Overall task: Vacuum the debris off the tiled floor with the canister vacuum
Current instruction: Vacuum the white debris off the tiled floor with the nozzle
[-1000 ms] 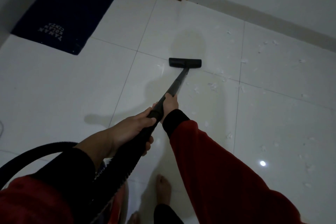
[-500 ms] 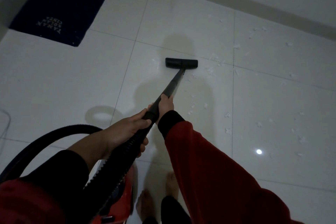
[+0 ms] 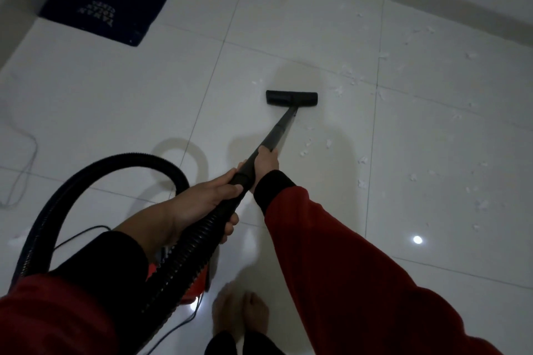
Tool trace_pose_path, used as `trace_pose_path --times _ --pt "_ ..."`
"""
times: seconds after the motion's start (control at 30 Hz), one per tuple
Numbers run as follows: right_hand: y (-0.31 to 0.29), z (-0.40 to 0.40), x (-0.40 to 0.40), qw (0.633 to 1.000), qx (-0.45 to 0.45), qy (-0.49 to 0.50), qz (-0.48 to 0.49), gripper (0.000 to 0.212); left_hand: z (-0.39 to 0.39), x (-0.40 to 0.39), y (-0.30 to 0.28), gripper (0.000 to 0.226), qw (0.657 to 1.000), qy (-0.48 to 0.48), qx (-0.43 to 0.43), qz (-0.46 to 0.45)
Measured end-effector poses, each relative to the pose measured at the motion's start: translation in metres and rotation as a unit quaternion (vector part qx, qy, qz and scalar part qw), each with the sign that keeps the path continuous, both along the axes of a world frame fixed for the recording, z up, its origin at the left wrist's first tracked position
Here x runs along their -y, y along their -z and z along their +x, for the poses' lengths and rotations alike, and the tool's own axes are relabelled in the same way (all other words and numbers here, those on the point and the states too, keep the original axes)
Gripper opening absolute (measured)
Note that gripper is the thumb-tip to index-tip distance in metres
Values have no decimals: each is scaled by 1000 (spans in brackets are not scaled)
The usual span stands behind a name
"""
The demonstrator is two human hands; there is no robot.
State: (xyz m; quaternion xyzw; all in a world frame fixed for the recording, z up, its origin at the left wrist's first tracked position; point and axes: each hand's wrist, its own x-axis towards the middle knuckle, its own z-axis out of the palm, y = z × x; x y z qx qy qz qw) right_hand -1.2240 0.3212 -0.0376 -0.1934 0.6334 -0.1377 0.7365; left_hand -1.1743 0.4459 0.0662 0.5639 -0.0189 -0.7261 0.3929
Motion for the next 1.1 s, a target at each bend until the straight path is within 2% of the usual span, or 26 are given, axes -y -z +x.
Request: trace_pose_path --times 0.3,0.77,0.9,1.1 --pt "-2 -37 -38 1000 -9 17 8 51 -31 -36 -4 47 1000 22 0 -12" --pt "-6 -60 -154 1000 -13 23 -12 53 -50 -143 -17 53 998 55 10 6" --pt "-2 -63 -183 999 -32 22 -25 59 -53 -167 -18 51 998 68 9 6" --pt "-29 -77 -226 998 -35 40 -28 53 -51 -208 -24 53 993 115 36 4"
